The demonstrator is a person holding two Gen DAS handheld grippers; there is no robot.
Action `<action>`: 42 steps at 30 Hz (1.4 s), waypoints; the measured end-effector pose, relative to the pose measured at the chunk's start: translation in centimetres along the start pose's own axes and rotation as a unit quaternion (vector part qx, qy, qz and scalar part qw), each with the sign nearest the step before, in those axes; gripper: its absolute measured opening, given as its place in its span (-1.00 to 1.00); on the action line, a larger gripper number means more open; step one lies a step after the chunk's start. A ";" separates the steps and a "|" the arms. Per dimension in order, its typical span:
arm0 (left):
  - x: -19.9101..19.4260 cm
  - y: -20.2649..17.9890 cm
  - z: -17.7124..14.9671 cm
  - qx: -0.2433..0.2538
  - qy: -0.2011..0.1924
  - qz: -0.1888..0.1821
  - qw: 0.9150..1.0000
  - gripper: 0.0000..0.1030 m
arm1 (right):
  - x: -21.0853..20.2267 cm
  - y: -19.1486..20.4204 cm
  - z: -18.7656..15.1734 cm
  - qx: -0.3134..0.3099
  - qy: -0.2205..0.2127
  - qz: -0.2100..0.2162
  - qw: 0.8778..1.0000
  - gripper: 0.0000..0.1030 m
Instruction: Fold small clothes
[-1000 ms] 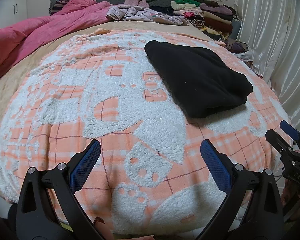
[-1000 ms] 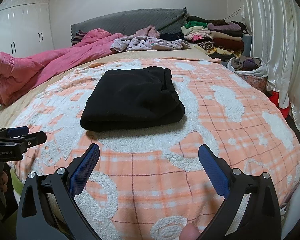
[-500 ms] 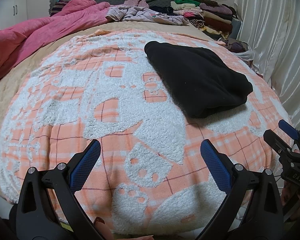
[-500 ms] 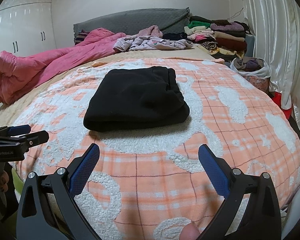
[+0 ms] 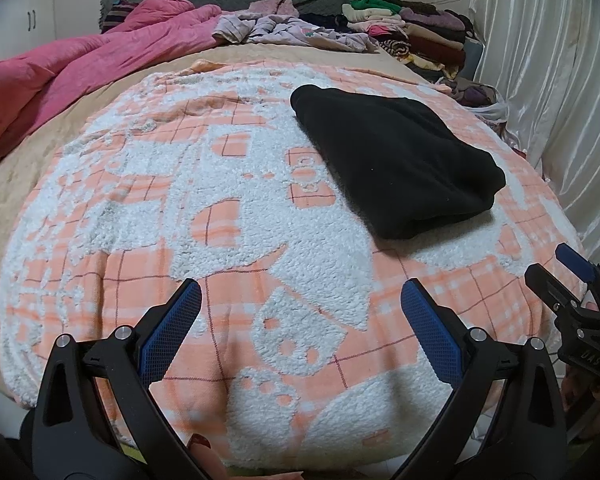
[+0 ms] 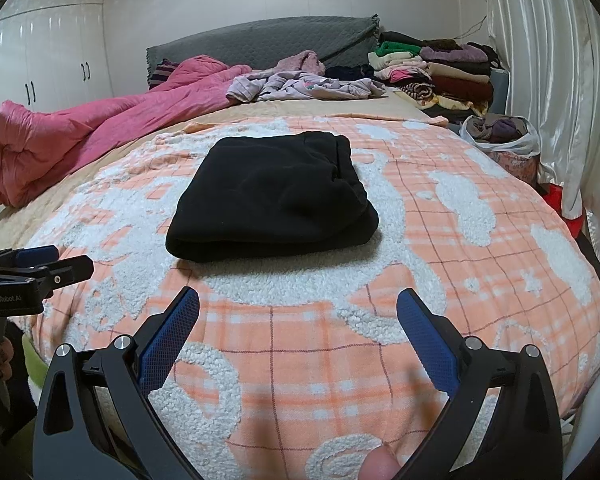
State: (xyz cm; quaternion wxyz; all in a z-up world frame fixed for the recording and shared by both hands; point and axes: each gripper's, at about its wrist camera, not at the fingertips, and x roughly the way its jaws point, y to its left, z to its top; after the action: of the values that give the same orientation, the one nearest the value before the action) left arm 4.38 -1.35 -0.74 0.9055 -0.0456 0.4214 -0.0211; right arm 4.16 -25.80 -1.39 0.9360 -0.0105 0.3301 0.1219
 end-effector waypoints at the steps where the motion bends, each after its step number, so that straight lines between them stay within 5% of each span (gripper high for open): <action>1: 0.0 0.0 0.1 -0.001 0.000 -0.001 1.000 0.81 | 0.0 0.0 0.0 0.000 0.000 0.000 1.000 0.91; 42: 0.7 1.5 -0.2 -0.020 0.016 -0.012 1.000 0.82 | 0.1 -1.8 -0.6 0.035 0.007 -0.026 0.999 0.91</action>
State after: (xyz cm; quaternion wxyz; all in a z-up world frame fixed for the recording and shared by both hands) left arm 4.72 0.12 -1.55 0.8974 -0.0686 0.4353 -0.0245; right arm 4.29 -27.58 -2.07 0.9363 0.0123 0.3405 0.0856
